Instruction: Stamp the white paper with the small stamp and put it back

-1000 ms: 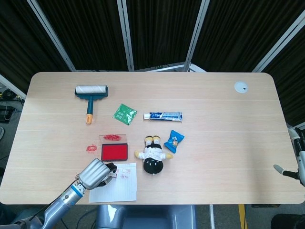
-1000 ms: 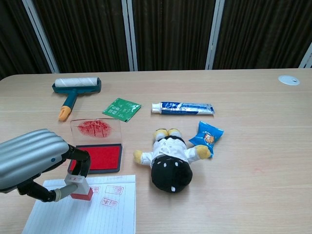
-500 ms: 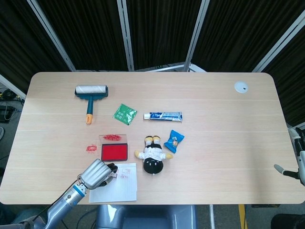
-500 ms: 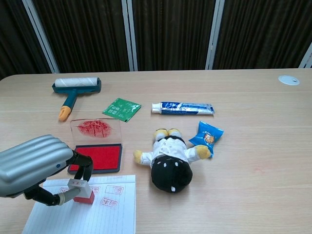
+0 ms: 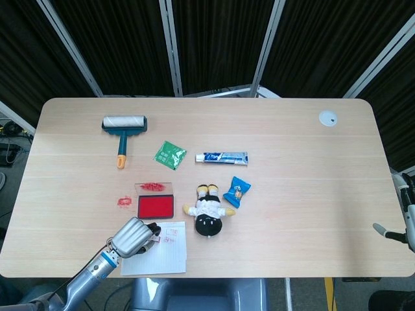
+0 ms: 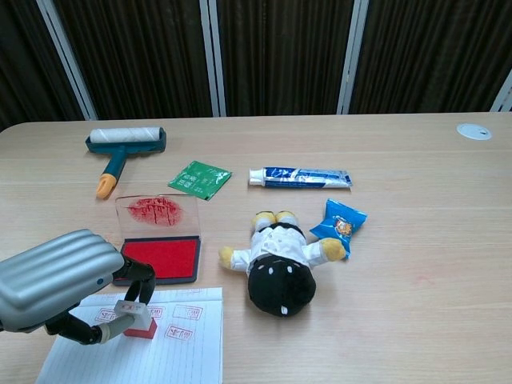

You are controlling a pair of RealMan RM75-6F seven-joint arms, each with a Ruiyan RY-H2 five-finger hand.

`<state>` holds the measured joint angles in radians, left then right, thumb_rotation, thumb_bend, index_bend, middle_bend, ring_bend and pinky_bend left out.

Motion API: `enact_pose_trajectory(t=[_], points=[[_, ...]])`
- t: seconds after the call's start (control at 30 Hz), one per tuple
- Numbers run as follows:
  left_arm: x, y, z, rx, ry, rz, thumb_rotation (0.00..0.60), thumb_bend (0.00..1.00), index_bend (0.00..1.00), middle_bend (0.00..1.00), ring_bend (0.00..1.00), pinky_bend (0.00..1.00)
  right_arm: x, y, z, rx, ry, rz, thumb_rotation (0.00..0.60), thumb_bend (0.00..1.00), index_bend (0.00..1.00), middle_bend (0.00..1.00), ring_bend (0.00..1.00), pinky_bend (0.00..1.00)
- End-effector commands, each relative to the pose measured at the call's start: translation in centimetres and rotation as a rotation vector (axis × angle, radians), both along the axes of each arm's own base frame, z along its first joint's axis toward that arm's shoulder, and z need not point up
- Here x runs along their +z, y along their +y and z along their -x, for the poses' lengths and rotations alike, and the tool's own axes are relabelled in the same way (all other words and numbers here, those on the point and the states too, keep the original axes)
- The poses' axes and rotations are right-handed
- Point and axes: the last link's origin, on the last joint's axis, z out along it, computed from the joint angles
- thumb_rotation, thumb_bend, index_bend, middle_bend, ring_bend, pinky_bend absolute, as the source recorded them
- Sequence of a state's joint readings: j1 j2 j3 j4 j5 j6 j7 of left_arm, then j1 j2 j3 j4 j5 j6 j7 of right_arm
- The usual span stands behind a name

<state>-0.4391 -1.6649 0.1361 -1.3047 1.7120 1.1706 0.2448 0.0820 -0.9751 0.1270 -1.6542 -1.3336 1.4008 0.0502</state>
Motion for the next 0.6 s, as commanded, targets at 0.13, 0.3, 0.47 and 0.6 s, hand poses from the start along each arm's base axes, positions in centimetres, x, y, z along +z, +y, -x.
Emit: enact_pose_trajectory(t=[0.13,0.3,0.47,0.6], points=[[-0.35,-0.14,0.35,0.006,0.003,0.007,0.6,0.43,0.58,0.57,0.87,0.84,0.06,0.01,0.06,-0.002,-0.002,0.003,0.6,0.0,0.0,0.0,0.0,0.0],[-0.58,-0.23,0.65,0.01,0.006,0.012,0.6,0.43,0.58,0.57,0.87,0.84,0.1,0.03,0.1,-0.004,-0.004,0.002,0.6,0.0,0.0,0.0,0.0,0.0],[-0.69,-0.22,0.81,0.015,0.009,0.013,0.6,0.43,0.58,0.57,0.87,0.84,0.1,0.02,0.08,-0.003,-0.003,0.003,0.6,0.0,0.0,0.0,0.0,0.0],[-0.71,-0.26,1.01,0.019,0.012,0.014,0.6,0.43,0.58,0.57,0.87,0.84,0.08,0.05,0.08,-0.003,-0.003,0.002,0.6,0.0,0.0,0.0,0.0,0.0]])
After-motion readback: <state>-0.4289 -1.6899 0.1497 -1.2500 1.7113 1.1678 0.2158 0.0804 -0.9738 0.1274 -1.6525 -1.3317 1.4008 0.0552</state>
